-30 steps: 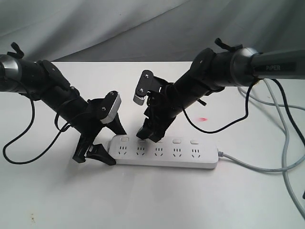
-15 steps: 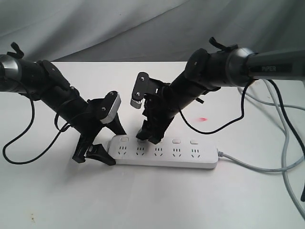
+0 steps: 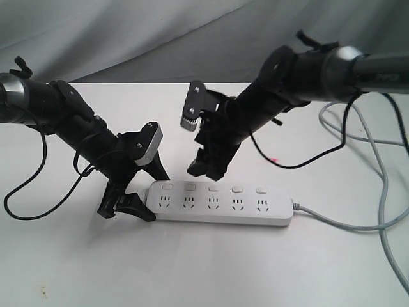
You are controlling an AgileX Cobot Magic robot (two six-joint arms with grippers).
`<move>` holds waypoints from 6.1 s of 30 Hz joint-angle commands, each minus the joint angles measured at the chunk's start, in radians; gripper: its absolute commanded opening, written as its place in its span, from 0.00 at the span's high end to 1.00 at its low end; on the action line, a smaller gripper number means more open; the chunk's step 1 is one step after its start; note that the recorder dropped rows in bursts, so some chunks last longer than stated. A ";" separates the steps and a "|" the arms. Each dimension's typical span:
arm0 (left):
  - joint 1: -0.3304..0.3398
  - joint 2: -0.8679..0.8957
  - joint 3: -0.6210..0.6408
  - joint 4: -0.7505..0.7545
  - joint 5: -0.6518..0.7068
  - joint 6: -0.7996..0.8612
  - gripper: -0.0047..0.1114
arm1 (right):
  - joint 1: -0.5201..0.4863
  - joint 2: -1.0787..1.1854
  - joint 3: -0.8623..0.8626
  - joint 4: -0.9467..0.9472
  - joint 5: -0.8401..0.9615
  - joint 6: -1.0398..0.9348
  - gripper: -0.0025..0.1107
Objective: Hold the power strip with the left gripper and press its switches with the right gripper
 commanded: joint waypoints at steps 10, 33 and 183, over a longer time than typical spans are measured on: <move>-0.006 -0.005 -0.005 -0.023 0.005 0.003 0.76 | -0.122 -0.070 0.117 0.182 0.074 -0.175 0.38; -0.006 -0.005 -0.005 -0.023 0.003 0.003 0.76 | -0.121 0.013 0.144 0.246 0.027 -0.223 0.38; -0.006 -0.005 -0.005 -0.023 0.003 0.003 0.76 | -0.331 -0.086 0.311 0.331 0.054 -0.424 0.38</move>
